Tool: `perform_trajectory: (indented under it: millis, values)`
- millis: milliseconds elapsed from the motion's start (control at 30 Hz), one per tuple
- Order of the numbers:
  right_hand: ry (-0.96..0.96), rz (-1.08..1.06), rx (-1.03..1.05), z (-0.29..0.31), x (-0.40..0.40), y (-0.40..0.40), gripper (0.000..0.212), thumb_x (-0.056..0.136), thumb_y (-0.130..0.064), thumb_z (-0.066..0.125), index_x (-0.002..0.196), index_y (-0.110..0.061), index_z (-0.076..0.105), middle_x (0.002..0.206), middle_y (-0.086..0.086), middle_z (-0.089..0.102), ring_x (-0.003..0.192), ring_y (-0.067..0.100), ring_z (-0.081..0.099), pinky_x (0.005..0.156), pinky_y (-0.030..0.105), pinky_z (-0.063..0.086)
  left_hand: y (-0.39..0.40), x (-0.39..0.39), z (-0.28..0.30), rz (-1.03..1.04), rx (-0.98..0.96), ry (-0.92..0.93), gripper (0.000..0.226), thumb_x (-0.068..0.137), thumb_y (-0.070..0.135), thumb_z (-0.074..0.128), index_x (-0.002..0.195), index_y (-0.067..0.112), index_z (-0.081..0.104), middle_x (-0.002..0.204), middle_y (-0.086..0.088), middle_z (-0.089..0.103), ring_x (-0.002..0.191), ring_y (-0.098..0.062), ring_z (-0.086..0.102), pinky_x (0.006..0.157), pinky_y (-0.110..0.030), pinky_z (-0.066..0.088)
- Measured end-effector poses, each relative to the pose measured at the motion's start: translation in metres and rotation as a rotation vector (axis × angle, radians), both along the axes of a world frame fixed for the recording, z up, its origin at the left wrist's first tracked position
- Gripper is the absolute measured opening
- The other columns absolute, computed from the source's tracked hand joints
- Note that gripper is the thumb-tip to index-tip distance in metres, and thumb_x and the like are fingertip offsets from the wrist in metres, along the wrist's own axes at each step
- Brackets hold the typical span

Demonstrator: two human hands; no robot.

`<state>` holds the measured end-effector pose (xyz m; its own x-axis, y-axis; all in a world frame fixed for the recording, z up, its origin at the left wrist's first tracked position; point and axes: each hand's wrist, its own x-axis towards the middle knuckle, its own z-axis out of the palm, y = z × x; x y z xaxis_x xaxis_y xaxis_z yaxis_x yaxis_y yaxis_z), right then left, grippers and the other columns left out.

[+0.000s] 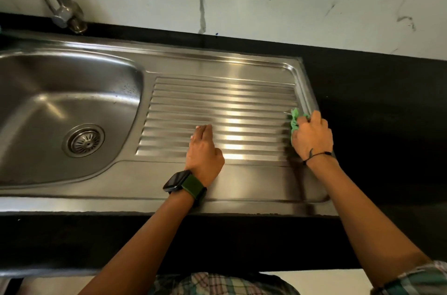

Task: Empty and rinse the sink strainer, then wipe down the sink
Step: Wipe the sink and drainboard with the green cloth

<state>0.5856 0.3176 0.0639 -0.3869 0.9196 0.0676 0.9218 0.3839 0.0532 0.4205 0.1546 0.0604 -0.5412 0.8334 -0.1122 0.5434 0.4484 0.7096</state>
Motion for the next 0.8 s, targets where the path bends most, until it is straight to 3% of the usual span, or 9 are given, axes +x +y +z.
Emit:
perform_trajectory:
  millis: [267, 433, 567, 733, 800]
  values:
    - [0.041, 0.051, -0.112, 0.003, -0.026, -0.035, 0.038, 0.084, -0.013, 0.052, 0.119, 0.002, 0.051, 0.123, 0.021, 0.042, 0.096, 0.041, 0.053, 0.081, 0.039, 0.045, -0.035, -0.057, 0.011, 0.222, -0.001, -0.051, 0.058, 0.078, -0.013, 0.042, 0.135, 0.0, 0.038, 0.137, -0.019, 0.044, 0.12, -0.032, 0.047, 0.099, -0.031, 0.037]
    - [0.098, 0.181, -0.184, 0.006, -0.1, -0.085, 0.047, 0.08, -0.02, 0.058, 0.123, -0.007, 0.046, 0.125, 0.015, 0.041, 0.099, 0.038, 0.053, 0.077, 0.036, 0.048, -0.049, -0.073, 0.014, 0.249, 0.035, -0.086, 0.059, 0.08, -0.013, 0.039, 0.136, 0.004, 0.037, 0.139, -0.016, 0.044, 0.125, -0.027, 0.045, 0.099, -0.023, 0.034]
    - [0.144, 0.357, -0.202, 0.0, -0.172, -0.131, 0.046, 0.08, -0.014, 0.053, 0.124, -0.005, 0.045, 0.129, 0.015, 0.038, 0.103, 0.037, 0.051, 0.075, 0.037, 0.047, -0.062, -0.09, 0.014, 0.35, 0.067, -0.098, 0.058, 0.079, -0.012, 0.038, 0.133, 0.008, 0.043, 0.134, -0.016, 0.051, 0.123, -0.03, 0.047, 0.089, -0.015, 0.034]
    - [0.267, 0.572, -0.282, -0.006, -0.242, -0.184, 0.03, 0.097, -0.018, 0.033, 0.119, -0.002, 0.046, 0.127, 0.017, 0.04, 0.11, 0.038, 0.045, 0.077, 0.043, 0.046, -0.077, -0.115, 0.014, 0.483, 0.08, -0.143, 0.057, 0.077, -0.01, 0.038, 0.129, 0.009, 0.049, 0.128, -0.018, 0.057, 0.119, -0.032, 0.051, 0.101, -0.035, 0.041]
    - [0.24, 0.612, -0.221, -0.009, -0.247, -0.191, 0.03, 0.097, -0.016, 0.031, 0.117, -0.001, 0.048, 0.124, 0.016, 0.042, 0.107, 0.038, 0.047, 0.075, 0.04, 0.047, -0.083, -0.123, 0.014, 0.51, 0.074, -0.168, 0.057, 0.076, -0.01, 0.038, 0.128, 0.011, 0.05, 0.131, -0.014, 0.055, 0.12, -0.03, 0.05, 0.101, -0.033, 0.042]
